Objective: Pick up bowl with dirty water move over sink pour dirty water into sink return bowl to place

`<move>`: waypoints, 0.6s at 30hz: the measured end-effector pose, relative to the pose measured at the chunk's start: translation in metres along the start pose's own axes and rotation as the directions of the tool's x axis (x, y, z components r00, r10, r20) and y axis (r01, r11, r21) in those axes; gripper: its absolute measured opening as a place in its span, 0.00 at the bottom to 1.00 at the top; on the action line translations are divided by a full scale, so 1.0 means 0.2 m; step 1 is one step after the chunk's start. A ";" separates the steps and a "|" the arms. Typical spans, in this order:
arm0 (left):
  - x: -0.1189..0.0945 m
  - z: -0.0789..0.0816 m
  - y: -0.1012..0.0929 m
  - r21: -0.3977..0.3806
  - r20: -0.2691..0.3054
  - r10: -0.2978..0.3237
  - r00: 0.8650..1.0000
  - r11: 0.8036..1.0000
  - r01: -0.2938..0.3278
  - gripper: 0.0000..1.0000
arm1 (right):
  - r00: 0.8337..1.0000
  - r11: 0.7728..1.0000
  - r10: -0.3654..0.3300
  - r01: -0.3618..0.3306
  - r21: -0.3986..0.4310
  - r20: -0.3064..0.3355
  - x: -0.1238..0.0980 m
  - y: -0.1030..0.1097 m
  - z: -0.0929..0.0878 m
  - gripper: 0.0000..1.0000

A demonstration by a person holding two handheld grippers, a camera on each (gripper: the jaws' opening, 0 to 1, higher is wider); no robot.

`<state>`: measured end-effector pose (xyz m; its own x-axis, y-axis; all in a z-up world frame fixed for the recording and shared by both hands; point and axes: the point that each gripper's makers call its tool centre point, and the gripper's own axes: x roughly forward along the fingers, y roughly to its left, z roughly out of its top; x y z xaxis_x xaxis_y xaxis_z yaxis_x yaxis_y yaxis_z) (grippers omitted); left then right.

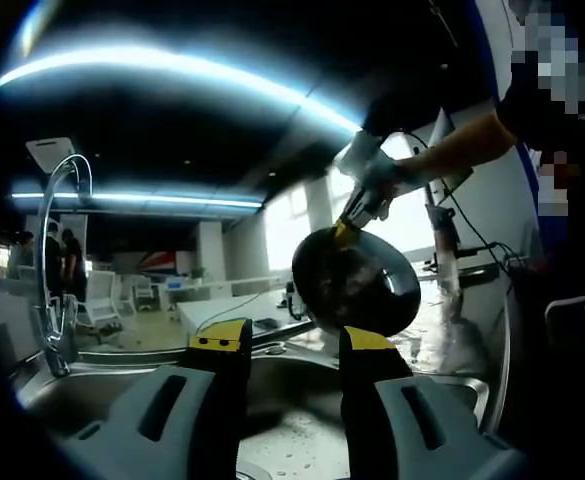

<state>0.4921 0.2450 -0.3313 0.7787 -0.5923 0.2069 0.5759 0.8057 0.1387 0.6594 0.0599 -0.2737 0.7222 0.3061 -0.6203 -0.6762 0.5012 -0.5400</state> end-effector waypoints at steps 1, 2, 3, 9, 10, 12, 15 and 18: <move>0.00 0.00 0.00 0.001 0.002 0.001 1.000 1.000 -0.001 0.34 | 1.000 1.000 0.002 -0.002 -0.004 0.002 0.00 0.00 0.02 0.00; 0.00 0.00 0.00 0.000 0.003 0.002 1.000 1.000 -0.002 0.34 | 1.000 1.000 0.004 -0.003 -0.005 0.004 0.00 0.00 0.03 0.00; 0.00 0.00 0.00 -0.001 0.004 0.002 1.000 1.000 -0.002 0.34 | 1.000 1.000 0.005 -0.005 -0.004 0.007 0.01 0.00 0.05 0.00; 0.00 -0.01 -0.01 0.007 -0.009 -0.010 1.000 1.000 0.010 0.34 | 0.999 1.000 -0.008 0.008 0.002 0.032 0.03 0.00 0.11 0.00; 0.00 -0.01 -0.01 0.007 -0.009 -0.011 1.000 1.000 0.011 0.34 | 0.999 1.000 -0.007 0.007 -0.001 0.033 0.04 0.00 0.13 0.00; 0.00 0.00 -0.01 0.003 -0.004 -0.010 1.000 1.000 0.010 0.34 | 0.999 1.000 -0.008 0.008 -0.010 0.034 0.05 0.01 0.15 0.00; 0.00 0.00 -0.01 -0.003 0.001 -0.009 1.000 1.000 0.009 0.34 | 0.999 1.000 -0.015 0.016 -0.018 0.038 0.07 0.01 0.20 0.00; 0.00 0.01 -0.02 0.003 0.004 -0.013 1.000 1.000 0.013 0.34 | 0.999 0.999 -0.015 0.016 -0.027 0.049 0.08 0.02 0.24 0.00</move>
<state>0.4901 0.2424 -0.3303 0.7704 -0.6023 0.2089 0.5849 0.7982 0.1445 0.6760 0.1052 -0.2588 0.7383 0.3379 -0.5837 -0.6683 0.4837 -0.5652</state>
